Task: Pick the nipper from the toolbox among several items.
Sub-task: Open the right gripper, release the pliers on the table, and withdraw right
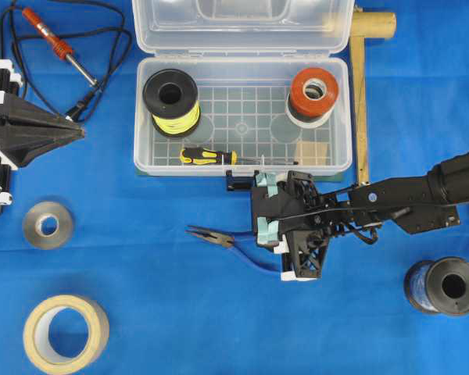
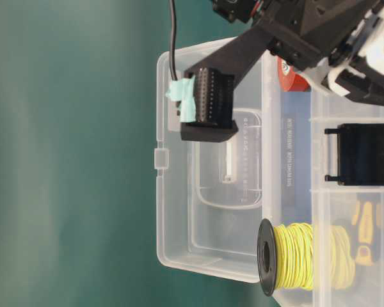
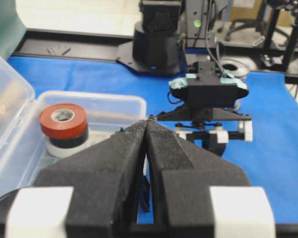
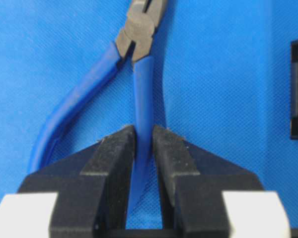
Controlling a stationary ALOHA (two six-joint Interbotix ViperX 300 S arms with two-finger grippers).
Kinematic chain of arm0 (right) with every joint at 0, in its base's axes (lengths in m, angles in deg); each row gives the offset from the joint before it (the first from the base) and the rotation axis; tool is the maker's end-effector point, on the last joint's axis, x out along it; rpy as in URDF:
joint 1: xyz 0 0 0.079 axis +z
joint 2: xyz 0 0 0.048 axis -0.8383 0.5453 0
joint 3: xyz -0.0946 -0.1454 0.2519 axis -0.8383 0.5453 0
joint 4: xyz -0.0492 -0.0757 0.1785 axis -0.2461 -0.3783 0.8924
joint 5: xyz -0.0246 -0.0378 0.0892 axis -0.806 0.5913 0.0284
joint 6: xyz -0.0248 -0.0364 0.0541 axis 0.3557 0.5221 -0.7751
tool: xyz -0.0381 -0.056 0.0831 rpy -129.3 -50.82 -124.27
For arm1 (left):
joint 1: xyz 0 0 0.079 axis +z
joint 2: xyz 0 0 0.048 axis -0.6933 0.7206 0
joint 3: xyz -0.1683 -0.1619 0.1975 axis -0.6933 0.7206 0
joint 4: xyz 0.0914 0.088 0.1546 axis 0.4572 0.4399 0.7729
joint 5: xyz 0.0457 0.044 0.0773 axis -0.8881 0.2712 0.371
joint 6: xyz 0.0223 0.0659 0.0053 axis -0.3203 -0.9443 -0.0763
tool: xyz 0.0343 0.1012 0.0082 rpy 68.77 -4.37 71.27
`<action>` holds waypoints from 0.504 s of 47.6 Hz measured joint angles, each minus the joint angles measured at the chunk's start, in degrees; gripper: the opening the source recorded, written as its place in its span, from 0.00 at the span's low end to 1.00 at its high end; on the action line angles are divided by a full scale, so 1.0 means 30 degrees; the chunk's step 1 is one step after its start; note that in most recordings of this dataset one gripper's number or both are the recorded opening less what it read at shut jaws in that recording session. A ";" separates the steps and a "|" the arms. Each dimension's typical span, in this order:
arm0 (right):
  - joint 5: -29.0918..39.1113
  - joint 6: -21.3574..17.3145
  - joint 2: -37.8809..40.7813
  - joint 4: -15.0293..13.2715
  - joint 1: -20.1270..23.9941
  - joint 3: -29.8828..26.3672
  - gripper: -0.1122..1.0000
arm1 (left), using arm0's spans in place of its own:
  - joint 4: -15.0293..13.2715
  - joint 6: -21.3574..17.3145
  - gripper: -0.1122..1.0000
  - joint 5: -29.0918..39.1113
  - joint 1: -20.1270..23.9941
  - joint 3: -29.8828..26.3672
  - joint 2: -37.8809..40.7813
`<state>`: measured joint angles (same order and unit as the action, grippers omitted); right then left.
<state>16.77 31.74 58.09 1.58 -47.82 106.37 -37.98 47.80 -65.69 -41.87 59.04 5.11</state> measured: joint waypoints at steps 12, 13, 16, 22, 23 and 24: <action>0.1963 0.0176 -0.2080 -0.0498 0.0000 -0.0059 0.85 | 0.0000 0.0000 0.10 0.0000 -0.0029 0.0000 0.0000; 0.2109 0.0176 -0.2402 -0.0615 0.0000 -0.0059 0.84 | 0.0000 0.0000 0.10 0.0000 0.0000 0.0000 0.0000; 0.2490 0.0176 -0.3516 -0.0967 0.0000 -0.0059 0.80 | 0.0000 0.0000 0.10 0.0000 0.0000 0.0000 0.0000; 0.3252 0.0176 -0.6270 -0.1846 -0.0117 0.0352 0.79 | 0.0000 0.0000 0.10 0.0029 0.0000 0.0000 -0.0029; 0.3398 0.0176 -0.6738 -0.2051 -0.0146 0.0498 0.79 | 0.0000 0.0000 0.10 0.0029 0.0000 0.0000 -0.0059; 0.3516 0.0176 -0.7178 -0.2227 -0.0205 0.0586 0.79 | 0.0000 0.0000 0.10 0.0000 -0.0029 0.0029 -0.0059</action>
<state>27.32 32.27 36.55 -5.10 -48.43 108.13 -37.98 47.80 -65.69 -41.96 59.13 4.94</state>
